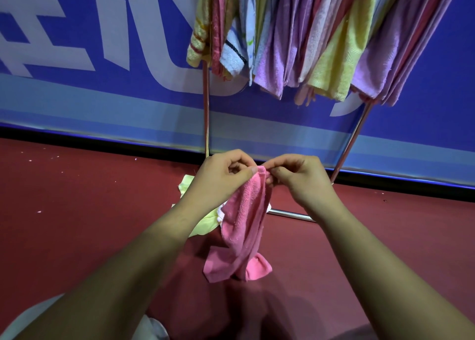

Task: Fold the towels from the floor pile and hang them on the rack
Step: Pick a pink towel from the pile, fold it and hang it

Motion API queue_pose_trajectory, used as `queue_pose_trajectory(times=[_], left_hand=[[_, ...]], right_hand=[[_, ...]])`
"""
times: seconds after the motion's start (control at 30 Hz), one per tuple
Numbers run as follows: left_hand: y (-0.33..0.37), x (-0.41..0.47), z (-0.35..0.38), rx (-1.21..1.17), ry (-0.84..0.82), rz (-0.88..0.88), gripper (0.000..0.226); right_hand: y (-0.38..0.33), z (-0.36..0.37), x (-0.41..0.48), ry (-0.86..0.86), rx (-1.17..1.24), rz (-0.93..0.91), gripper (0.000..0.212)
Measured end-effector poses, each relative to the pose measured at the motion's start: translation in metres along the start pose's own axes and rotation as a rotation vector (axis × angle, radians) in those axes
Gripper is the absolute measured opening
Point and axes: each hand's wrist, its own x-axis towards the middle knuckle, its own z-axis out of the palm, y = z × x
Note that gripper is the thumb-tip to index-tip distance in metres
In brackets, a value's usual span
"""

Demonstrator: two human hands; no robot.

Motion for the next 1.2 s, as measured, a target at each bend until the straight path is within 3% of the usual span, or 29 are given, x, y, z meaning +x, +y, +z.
queue_pose_trajectory(times=[0.13,0.37,0.53,0.63,0.77,0.93,1.0,1.1,1.13,1.2], left_hand=[[0.001,0.001,0.000,0.000,0.014,-0.006,0.004],[0.002,-0.002,0.001,0.117,-0.051,0.037,0.007],[-0.012,0.004,-0.015,0.589,-0.360,-0.112,0.060],[-0.017,0.007,-0.026,0.713,-0.285,-0.131,0.034],[-0.011,0.015,-0.045,0.548,-0.184,-0.074,0.047],[0.014,0.030,-0.044,0.309,0.209,-0.026,0.010],[0.041,0.031,-0.045,0.154,0.228,0.057,0.007],[0.085,0.025,-0.060,-0.337,0.104,0.158,0.007],[0.092,0.024,-0.065,-0.390,0.075,0.177,0.006],[0.093,0.025,-0.073,-0.153,0.145,0.206,0.009]], right_hand=[[-0.004,0.000,-0.003,-0.038,-0.005,0.000,0.010],[-0.004,-0.001,-0.002,-0.028,-0.093,-0.078,0.007],[0.001,-0.014,0.006,0.122,-0.080,-0.090,0.011],[0.003,-0.022,0.010,0.214,-0.028,-0.066,0.013],[0.005,-0.029,0.019,0.299,0.006,-0.038,0.011],[-0.010,-0.033,0.028,0.374,-0.019,-0.050,0.012],[-0.030,-0.037,0.027,0.373,0.054,-0.107,0.011],[-0.077,-0.048,0.019,0.209,0.473,-0.226,0.011],[-0.089,-0.053,0.017,0.168,0.511,-0.256,0.012],[-0.092,-0.058,0.014,0.212,0.296,-0.288,0.013]])
